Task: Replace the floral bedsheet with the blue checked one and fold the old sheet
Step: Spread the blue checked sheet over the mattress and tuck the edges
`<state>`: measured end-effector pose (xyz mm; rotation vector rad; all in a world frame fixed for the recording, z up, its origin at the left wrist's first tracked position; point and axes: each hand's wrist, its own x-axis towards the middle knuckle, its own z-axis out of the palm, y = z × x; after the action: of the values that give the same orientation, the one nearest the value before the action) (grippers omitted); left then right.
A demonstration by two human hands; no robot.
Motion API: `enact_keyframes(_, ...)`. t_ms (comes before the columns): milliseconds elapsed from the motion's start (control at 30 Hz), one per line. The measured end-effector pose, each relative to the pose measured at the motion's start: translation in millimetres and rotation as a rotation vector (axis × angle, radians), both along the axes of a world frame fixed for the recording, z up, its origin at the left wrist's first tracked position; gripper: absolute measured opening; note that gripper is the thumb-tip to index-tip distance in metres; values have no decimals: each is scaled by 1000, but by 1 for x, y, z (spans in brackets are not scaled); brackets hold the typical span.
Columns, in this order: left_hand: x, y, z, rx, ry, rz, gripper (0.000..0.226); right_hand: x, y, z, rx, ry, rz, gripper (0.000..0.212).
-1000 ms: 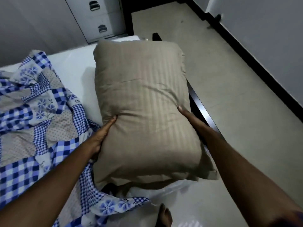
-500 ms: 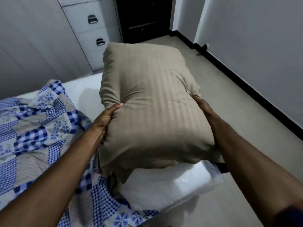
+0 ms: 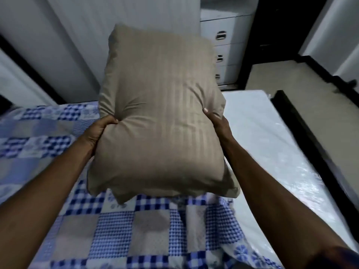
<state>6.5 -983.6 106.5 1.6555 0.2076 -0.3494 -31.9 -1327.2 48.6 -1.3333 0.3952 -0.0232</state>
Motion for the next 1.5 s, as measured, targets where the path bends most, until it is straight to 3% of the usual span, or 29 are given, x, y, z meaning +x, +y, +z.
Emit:
enact_keyframes(167, -8, 171, -12, 141, 4, 181, 62, 23, 160, -20, 92, -25, 55, 41)
enact_keyframes(300, -6, 276, -68, 335, 128, 296, 56, 22, 249, -75, 97, 109, 162, 68)
enact_keyframes(367, -17, 295, -101, 388, 248, 278, 27, 10, 272, -109, 0, 237, 246, 92)
enact_keyframes(400, -23, 295, -120, 441, 310, 292, 28, 3, 278, -126, -48, 306, 296, 94)
enact_keyframes(467, -31, 293, -161, 579, 346, 341, 54, -12, 281, -155, -85, 401, 369, 75)
enact_keyframes(567, -41, 265, -185, 877, 30, 442, 58, -24, 262, -183, -168, 421, 349, 55)
enact_keyframes(667, -40, 251, -187, 1110, -384, 442, 55, -33, 219, -201, -505, 293, 291, 46)
enact_keyframes(833, -37, 154, -153, 1034, -772, 137, 41, -52, 101, -203, -810, 282, -41, 40)
enact_keyframes(933, -55, 56, -158, 865, -804, -119, 33, -83, 27, -210, -891, 467, -22, 61)
enact_keyframes(1000, -82, -25, -186, 697, -641, -280, 28, -118, -17, -215, -900, 560, 151, 85)
enact_keyframes(1067, -116, -105, -221, 549, -250, -415, 33, -155, -41, -223, -840, 575, 414, 100)
enact_keyframes(1133, -155, -178, -250, 456, 171, -493, 56, -184, -54, -234, -856, 518, 634, 100)
enact_keyframes(1200, -188, -239, -270, 382, 376, -430, 68, -206, -69, -244, -830, 429, 693, 88)
enact_keyframes(1333, -255, -323, -289, 562, 390, -261, 61, -236, -132, -258, -635, 388, 641, 67)
enact_keyframes(1433, -289, -371, -289, 697, 372, -204, 48, -249, -179, -259, -569, 407, 755, 56)
enact_keyframes(1500, -306, -392, -284, 720, 370, -110, 53, -267, -204, -254, -468, 404, 779, 45)
